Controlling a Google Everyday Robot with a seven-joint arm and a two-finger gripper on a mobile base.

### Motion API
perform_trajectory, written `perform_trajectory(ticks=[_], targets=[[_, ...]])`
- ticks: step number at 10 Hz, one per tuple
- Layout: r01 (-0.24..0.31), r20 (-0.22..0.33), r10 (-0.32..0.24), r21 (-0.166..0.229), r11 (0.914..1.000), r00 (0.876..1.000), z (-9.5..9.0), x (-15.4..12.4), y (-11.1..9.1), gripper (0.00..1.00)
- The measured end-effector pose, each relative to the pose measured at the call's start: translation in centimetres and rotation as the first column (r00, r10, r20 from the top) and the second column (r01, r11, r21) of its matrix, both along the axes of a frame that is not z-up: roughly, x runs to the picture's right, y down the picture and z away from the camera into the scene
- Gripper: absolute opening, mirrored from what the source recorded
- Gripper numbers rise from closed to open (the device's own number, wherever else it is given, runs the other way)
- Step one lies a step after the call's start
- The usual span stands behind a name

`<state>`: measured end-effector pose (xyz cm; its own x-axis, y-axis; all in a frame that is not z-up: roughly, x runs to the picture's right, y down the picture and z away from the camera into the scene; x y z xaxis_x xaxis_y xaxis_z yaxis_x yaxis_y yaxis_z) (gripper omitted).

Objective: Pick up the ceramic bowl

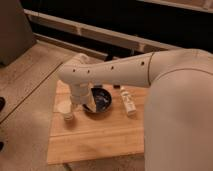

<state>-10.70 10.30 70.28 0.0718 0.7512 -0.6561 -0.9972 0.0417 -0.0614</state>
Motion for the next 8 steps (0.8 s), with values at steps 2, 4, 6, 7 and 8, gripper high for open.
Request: perform_trajectory(ticks=[2, 4, 6, 7, 8], targets=[[0.003, 0.004, -0.003, 0.017, 0.9999, 1.0, 0.0, 0.0, -0.4, 0.65], [0.007, 0.055, -0.013, 0.119, 0.9928, 0.998, 0.4, -0.7, -2.6, 0.65], [0.013, 0.136, -0.048, 0.246, 0.9691, 0.99, -0.2, -1.8, -4.6, 0.65], [0.003, 0.159, -0.05, 0.283, 0.9591, 0.986, -0.5, -1.8, -5.0, 0.65], [-0.022, 0.169, -0.031, 0.3, 0.9536, 0.985, -0.9, -1.7, -5.1, 0.65]])
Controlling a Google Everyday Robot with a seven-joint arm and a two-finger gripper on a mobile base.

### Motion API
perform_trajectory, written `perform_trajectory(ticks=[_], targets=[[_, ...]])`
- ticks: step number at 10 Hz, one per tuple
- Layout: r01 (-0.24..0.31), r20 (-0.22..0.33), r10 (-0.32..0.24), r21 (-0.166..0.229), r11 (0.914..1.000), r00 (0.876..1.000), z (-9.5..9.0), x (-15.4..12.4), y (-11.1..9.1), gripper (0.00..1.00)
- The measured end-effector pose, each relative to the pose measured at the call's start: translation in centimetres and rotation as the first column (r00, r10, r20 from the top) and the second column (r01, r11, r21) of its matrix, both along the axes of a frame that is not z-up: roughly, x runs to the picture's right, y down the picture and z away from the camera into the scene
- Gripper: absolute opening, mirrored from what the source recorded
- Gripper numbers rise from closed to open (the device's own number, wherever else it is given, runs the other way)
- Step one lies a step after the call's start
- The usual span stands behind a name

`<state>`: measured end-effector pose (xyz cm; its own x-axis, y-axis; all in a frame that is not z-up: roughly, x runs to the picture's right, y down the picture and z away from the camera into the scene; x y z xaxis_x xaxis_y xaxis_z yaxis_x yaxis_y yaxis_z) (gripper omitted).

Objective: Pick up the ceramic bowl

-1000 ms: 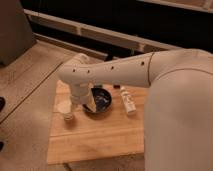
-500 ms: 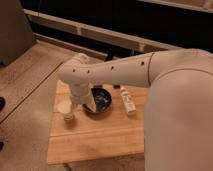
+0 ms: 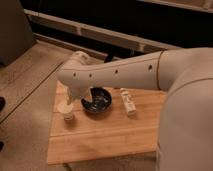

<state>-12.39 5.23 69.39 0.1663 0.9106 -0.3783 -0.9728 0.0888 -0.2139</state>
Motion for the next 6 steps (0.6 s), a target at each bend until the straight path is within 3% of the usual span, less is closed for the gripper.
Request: perform_trajectory(ticks=[1, 4, 6], targets=[[-0.026, 0.006, 0.026, 0.013, 0.9996, 1.0, -0.2, 0.3, -0.1, 0.65], [-0.024, 0.011, 0.024, 0.013, 0.9996, 1.0, -0.3, 0.0, 0.0, 0.65], [-0.034, 0.008, 0.035, -0.016, 0.9993, 0.999, 0.8, 0.6, 0.4, 0.65]])
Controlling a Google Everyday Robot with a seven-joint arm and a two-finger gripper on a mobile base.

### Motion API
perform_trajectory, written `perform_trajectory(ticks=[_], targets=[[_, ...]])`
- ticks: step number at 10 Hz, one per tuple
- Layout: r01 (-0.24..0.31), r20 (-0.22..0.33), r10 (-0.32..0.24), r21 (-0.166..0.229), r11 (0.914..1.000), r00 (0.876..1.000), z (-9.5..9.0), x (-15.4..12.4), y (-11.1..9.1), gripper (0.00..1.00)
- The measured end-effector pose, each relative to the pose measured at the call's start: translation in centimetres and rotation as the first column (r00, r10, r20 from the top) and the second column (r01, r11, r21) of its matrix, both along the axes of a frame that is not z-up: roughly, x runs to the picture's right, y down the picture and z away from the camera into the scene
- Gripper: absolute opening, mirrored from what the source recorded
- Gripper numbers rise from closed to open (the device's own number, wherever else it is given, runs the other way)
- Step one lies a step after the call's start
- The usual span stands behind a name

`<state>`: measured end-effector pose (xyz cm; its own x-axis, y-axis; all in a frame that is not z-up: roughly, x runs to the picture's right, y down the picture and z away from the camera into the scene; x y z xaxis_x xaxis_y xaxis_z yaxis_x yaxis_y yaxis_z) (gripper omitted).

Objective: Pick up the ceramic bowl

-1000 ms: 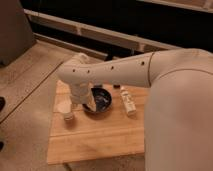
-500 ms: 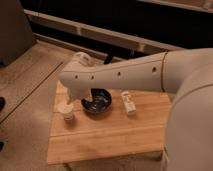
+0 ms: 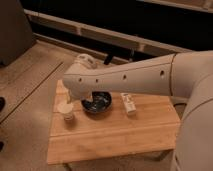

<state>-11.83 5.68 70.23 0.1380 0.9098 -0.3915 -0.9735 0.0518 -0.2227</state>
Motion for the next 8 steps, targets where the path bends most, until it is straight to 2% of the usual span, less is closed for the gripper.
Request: perform_trajectory(ticks=[1, 3, 8], targets=[[-0.016, -0.016, 0.015, -0.037, 0.9992, 1.0, 1.8, 1.5, 0.5, 0.65], [-0.028, -0.032, 0.026, -0.077, 0.9966, 0.999, 4.4, 3.4, 0.5, 0.65], [0.01, 0.0, -0.01, -0.124, 0.9922, 1.0, 9.1, 4.2, -0.7, 0.65]])
